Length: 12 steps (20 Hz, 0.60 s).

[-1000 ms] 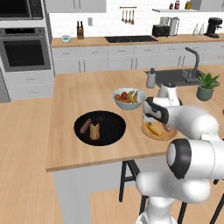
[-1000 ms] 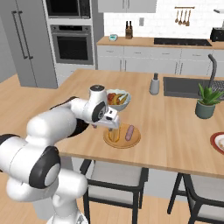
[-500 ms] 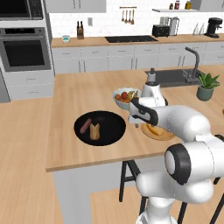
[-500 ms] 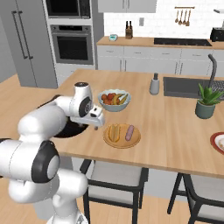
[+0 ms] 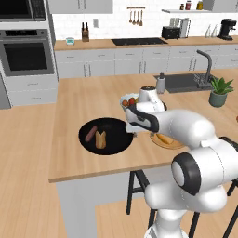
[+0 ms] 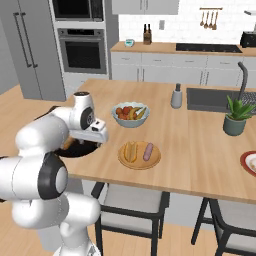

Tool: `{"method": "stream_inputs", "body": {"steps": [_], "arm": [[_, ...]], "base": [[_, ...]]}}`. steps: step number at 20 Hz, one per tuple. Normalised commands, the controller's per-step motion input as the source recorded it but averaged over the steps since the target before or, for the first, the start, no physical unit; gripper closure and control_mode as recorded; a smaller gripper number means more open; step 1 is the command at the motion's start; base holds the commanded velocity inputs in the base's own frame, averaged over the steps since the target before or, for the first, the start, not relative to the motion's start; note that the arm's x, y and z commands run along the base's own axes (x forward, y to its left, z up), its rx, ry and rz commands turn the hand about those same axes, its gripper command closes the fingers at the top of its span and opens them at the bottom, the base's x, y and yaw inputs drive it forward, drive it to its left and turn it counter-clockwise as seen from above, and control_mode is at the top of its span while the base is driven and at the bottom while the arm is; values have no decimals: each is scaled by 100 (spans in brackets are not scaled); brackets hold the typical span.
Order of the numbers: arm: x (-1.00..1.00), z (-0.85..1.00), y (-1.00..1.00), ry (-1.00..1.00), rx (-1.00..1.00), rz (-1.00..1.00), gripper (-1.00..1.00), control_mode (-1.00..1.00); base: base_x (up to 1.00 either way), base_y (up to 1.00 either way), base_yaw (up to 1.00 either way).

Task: Place one bun and one sausage from the bowl on each plate.

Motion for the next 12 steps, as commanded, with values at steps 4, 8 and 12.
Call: {"method": "stream_inputs", "body": {"steps": [4,8,12], "arm": [[0,1,68,0,0,0,-100,-100],[10,0,79,0,0,0,-100,-100],[25,0,65,0,0,0,-100,-100]], "base": [[0,0,0],[0,0,0],[0,0,0]]}}
